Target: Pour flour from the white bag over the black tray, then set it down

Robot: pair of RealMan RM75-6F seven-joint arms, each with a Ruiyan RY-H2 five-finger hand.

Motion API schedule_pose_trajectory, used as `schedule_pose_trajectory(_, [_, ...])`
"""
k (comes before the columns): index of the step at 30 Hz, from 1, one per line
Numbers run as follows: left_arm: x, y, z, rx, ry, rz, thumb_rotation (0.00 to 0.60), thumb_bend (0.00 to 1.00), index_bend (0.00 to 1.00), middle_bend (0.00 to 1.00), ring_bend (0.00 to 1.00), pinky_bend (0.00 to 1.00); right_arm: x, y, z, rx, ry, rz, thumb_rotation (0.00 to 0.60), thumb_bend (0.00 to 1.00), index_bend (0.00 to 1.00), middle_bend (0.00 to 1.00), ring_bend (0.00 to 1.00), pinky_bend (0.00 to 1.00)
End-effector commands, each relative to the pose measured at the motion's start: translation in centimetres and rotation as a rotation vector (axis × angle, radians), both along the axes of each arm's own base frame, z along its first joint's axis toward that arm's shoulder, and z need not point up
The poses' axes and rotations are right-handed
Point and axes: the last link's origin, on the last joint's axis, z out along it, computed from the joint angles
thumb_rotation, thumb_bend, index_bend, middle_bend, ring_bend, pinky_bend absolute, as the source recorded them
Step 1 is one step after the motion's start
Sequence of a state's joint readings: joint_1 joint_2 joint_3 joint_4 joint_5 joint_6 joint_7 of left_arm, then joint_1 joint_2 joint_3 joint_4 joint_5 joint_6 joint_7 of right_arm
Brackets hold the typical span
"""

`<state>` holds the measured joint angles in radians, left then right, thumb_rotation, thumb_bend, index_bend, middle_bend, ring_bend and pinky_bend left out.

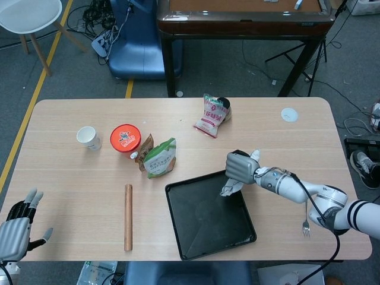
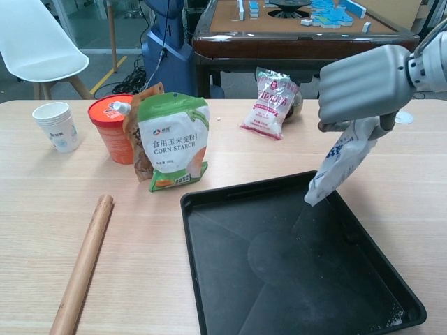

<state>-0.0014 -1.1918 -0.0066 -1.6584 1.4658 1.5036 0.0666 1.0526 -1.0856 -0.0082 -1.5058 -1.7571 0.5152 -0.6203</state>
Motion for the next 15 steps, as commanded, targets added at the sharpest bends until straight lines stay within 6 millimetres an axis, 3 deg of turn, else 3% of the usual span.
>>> schedule_pose_trajectory(1, [0.1, 0.0, -0.1, -0.003, -0.001, -0.003, 0.600, 0.25, 0.00, 0.00, 0.08, 0.06, -0.3, 0.1, 0.3, -0.012, -0.038, -0.024, 0.600, 0.62, 1.00, 0.89, 0.84, 0.89])
schedule_pose_trajectory(15, [0.8, 0.3, -0.3, -0.013, -0.001, -0.023, 0.600, 0.25, 0.00, 0.00, 0.08, 0.06, -6.0, 1.7, 0.7, -0.101, -0.471, -0.278, 0.600, 0.61, 1.00, 0.89, 0.84, 0.89])
